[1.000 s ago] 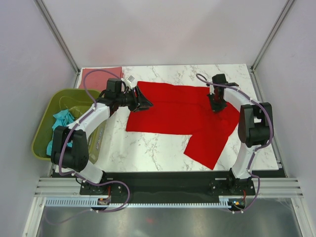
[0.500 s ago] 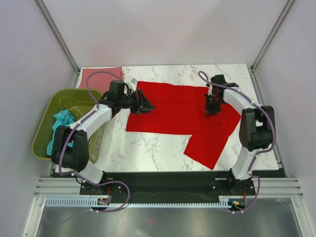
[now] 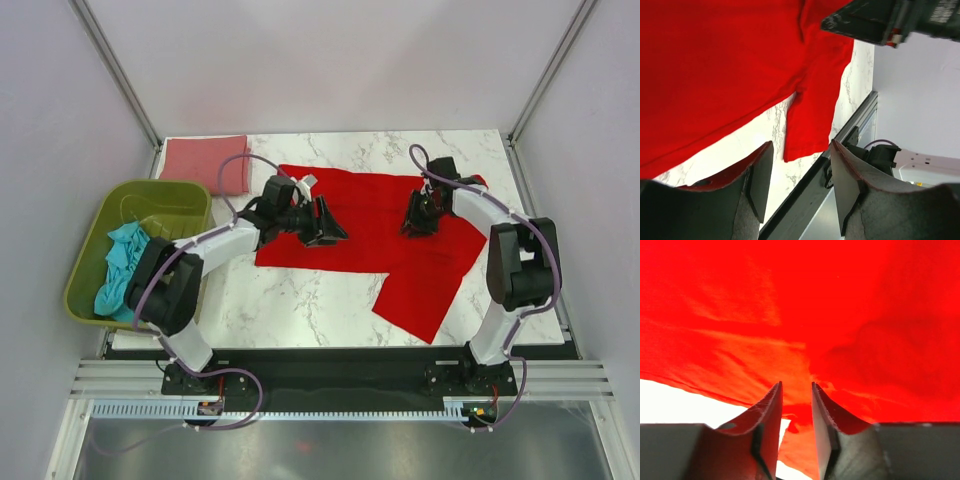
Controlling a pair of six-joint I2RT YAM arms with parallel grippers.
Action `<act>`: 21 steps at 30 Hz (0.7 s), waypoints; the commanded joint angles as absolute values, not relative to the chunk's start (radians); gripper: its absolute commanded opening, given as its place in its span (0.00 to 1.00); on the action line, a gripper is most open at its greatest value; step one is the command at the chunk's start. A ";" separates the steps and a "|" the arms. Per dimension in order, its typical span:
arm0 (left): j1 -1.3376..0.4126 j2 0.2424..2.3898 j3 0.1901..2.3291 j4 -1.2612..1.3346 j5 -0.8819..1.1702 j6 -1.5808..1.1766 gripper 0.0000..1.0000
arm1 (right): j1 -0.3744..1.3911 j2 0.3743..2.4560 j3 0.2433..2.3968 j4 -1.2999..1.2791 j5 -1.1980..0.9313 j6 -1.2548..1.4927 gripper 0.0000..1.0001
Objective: Fold and stack the t-shirts
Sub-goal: Fold the tshirt
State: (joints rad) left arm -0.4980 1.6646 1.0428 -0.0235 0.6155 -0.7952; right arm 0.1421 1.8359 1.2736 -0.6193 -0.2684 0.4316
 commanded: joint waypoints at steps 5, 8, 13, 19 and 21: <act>-0.621 1.844 1.189 0.121 0.515 -0.879 0.57 | 0.088 1.637 1.221 -0.615 -0.114 0.555 0.40; -0.661 1.925 1.253 0.144 0.492 -0.902 0.56 | 0.023 1.569 1.115 -0.595 -0.032 0.618 0.39; -0.715 2.037 1.362 0.158 0.434 -0.900 0.53 | -0.107 1.482 0.974 -0.531 -0.060 0.676 0.37; -0.747 2.166 1.462 0.173 0.440 -0.937 0.50 | -0.153 1.439 0.868 -0.450 -0.121 0.750 0.36; -0.755 2.198 1.482 0.173 0.430 -0.946 0.50 | -0.155 1.448 0.841 -0.430 -0.127 0.794 0.36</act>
State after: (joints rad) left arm -0.7452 2.1635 1.4239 0.1307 0.4660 -0.9024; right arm -0.1535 1.4715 0.8692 -0.5098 -0.0975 0.7124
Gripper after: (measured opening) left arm 0.502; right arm 0.358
